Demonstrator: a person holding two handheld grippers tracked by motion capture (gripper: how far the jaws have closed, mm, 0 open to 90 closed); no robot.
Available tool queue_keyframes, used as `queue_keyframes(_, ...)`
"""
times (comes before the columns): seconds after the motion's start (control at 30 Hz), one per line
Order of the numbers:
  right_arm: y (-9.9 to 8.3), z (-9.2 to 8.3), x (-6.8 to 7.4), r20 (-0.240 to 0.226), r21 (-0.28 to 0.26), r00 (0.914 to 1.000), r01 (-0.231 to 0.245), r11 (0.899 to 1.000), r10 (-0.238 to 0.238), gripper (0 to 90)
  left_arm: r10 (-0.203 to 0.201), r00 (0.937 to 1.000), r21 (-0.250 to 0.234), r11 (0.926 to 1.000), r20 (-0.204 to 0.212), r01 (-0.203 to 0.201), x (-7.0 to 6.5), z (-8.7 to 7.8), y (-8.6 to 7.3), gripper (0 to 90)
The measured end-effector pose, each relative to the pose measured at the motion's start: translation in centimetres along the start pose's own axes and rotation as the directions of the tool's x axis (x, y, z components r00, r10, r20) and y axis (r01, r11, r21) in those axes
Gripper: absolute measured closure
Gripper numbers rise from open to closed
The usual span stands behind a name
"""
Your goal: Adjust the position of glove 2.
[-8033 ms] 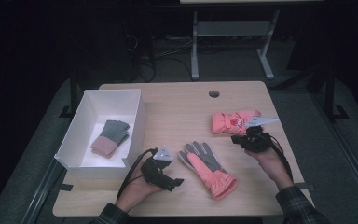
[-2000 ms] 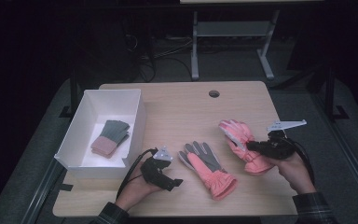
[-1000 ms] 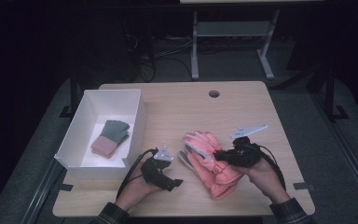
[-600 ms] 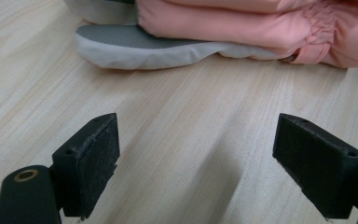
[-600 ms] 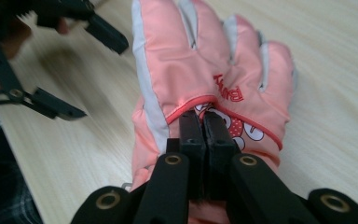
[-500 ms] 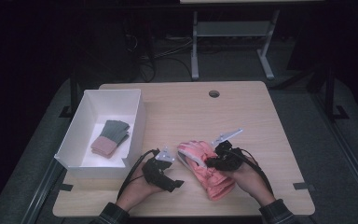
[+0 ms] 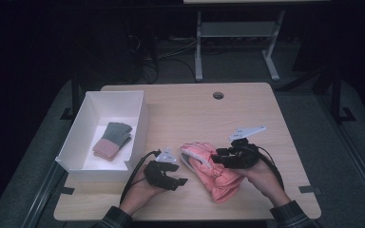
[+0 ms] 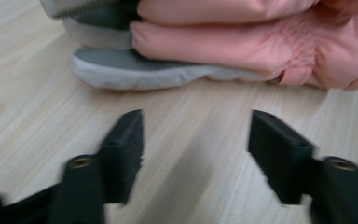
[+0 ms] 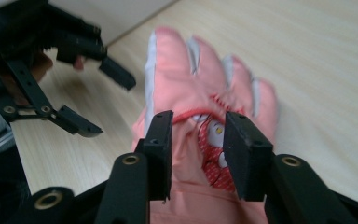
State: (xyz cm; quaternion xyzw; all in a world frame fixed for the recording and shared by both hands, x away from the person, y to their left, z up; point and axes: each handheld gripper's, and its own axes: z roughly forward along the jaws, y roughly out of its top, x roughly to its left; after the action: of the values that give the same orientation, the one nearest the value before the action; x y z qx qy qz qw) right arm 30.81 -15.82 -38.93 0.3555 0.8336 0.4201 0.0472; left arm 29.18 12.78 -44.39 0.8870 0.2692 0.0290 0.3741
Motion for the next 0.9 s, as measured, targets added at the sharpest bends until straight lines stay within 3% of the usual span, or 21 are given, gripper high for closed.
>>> queue_keyframes(0.1, 0.0, -0.9, -0.2, 0.003, -0.035, 1.0, 0.0, 0.999, 0.0, 66.0, -0.006, 0.9999, -0.019, 0.9998, 0.015, 0.006, -0.2, -0.2, 0.2, 62.2)
queue_keyframes(0.13, 0.0, -1.4, -0.6, 0.015, -0.06, 0.9998, 0.016, 0.998, -0.015, 71.8, -0.007, 0.9997, -0.019, 0.9998, 0.024, 0.007, -0.3, -0.2, 0.2, 62.2)
queue_keyframes(0.17, -0.3, -2.3, -1.2, 0.024, -0.073, 0.9996, 0.019, 0.997, -0.017, 78.4, -0.003, 0.9994, -0.014, 0.9999, 0.033, 0.004, -0.4, -0.2, 0.3, 76.6)
queue_keyframes(0.2, -0.5, -2.7, -1.5, 0.032, -0.076, 0.9993, 0.019, 0.997, -0.016, 85.9, 0.009, 0.9992, 0.001, 1.0, 0.039, -0.009, -0.6, -0.1, 0.4, 82.5)
queue_keyframes(0.27, -0.7, -2.9, -1.7, 0.035, -0.072, 0.9993, 0.014, 0.997, -0.011, 88.7, 0.003, 0.9991, -0.006, 1.0, 0.041, -0.003, -0.7, 0.0, 0.5, 89.8)
queue_keyframes(0.37, -1.9, -3.3, -2.8, 0.056, -0.043, 0.9984, 0.008, 0.999, -0.006, 90.0, 0.024, 0.9984, 0.017, 0.9995, 0.051, -0.025, -1.2, 0.3, 0.9, 89.9)
queue_keyframes(0.5, -3.8, -3.4, -4.4, 0.086, 0.007, 0.9963, 0.003, 1.0, -0.004, 90.0, 0.031, 0.9985, 0.021, 0.9993, 0.046, -0.032, -1.9, 1.2, 1.2, 89.9)
queue_keyframes(0.6, -4.5, -3.3, -4.9, 0.083, 0.03, 0.9965, 0.0, 1.0, -0.002, 90.0, 0.026, 0.9985, 0.018, 0.9995, 0.048, -0.027, -2.0, 1.6, 1.4, 89.9)
queue_keyframes(0.77, -6.3, -1.9, -5.0, 0.041, 0.109, 0.9991, 0.007, 0.994, -0.012, 90.0, 0.004, 0.999, 0.031, 0.9995, 0.045, -0.005, -2.1, 2.6, 2.1, 89.8)
queue_keyframes(0.9, -6.7, -1.3, -4.6, 0.009, 0.134, 0.9991, 0.039, 0.99, -0.041, 90.0, 0.004, 0.999, 0.036, 0.9994, 0.044, -0.005, -1.9, 3.2, 2.6, 89.9)
